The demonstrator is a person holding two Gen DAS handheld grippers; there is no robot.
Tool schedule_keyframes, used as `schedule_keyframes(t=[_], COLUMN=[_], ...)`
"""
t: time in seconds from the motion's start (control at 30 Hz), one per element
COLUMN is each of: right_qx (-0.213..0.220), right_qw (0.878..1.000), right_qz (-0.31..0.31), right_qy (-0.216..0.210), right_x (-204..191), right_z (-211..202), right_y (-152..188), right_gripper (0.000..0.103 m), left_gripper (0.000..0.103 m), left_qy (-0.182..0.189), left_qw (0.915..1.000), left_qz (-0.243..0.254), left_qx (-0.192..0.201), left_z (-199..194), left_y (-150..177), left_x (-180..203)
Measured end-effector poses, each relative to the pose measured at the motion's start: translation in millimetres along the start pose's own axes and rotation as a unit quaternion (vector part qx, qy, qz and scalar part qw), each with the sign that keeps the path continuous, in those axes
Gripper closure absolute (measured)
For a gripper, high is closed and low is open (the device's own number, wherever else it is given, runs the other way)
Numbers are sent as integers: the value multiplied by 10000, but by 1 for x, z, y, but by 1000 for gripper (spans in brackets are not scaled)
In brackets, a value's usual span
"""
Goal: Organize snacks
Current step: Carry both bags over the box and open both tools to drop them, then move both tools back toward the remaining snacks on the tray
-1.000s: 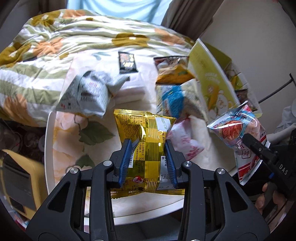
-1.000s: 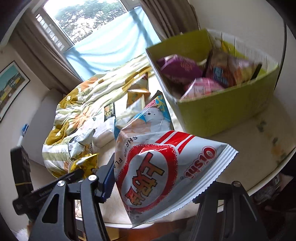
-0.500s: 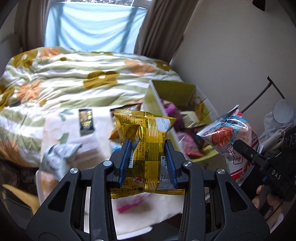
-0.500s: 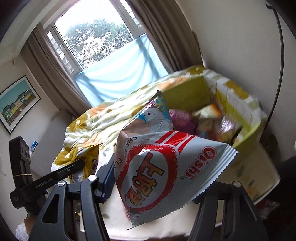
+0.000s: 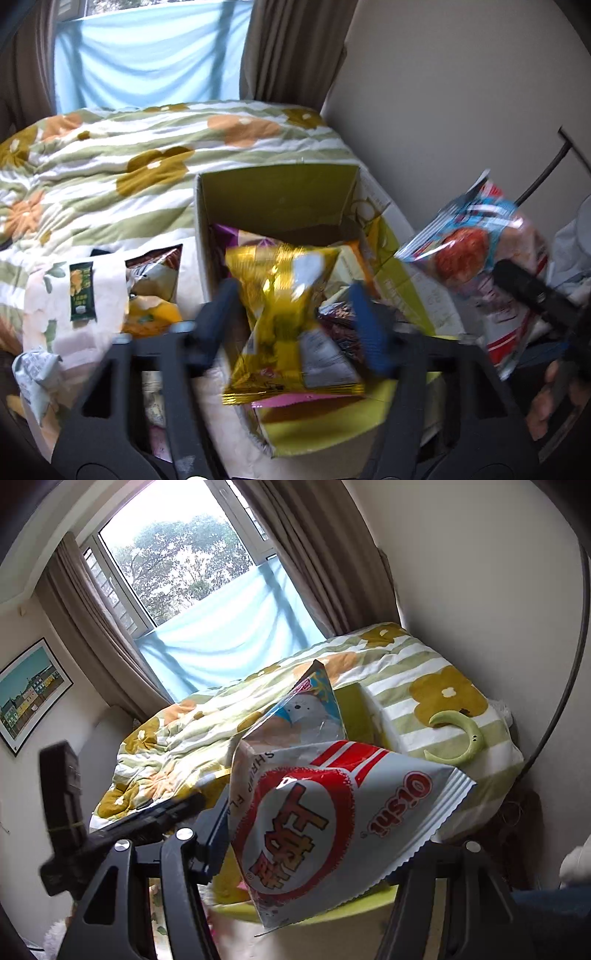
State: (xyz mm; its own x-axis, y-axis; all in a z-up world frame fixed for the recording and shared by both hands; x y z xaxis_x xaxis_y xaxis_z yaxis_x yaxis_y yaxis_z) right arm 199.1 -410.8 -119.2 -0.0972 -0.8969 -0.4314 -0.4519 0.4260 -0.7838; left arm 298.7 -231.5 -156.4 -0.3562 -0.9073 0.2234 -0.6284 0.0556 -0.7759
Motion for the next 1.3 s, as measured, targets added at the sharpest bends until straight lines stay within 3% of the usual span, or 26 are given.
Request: schedule_keyframes(t=[0.07,0.2,0.53,0.83,0.9,1.0,1.17,1.3], right_qx=[-54,-199,-421,-912,-1128,-1236,-1078,-1217], right_qw=[10000,9996,9979,9943,9922,9914,9930,9909], right_qz=[3,-4,-201,-246,-172,-113,-203,-410], right_qy=[-54,-198,-453,-498,-510,-417,-438,-391], right_x=[11,25,32,29,30,35,38,38], right_z=[5,14,41,108,127,142,128,121], right_y=[-4,-7,-24,-39,-36,-29,-21,-16], right_gripper=[44,44,44,42,36,9,8,8], left_gripper=[1,1,1,1,1,1,1,1], left_qy=[-100,-357,-779,-1008,-1051,-1110,-1141,-1112], left_qw=[9999,9993,9966,9946,9942,9937,9933,9936], left_qz=[-13,-87,-238,-206,-202,-176,-169,-174], left_qx=[54,-73,146,100,71,26,-8,34], left_z=[6,6,-21,-16,-13,-11,-10,-14], left_y=[5,18,15,4,3,5,11,13], left_x=[3,-1,-13,-15,-15,-16,-17,-14])
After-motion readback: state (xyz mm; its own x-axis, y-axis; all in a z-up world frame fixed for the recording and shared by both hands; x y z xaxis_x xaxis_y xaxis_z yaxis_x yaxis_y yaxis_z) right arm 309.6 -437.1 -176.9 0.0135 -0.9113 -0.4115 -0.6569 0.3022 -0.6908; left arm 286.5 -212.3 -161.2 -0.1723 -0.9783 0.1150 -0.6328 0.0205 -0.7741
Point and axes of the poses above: each gripper's, at about its wrist camera, not at the fingertips, and z roughly the way its jaws point, x to its right, y to its underside, the point moved 2 cm from there along z, roughly the way its jaws point, and after that the axes turned 15 degrees about x, right-handed, at the moved point
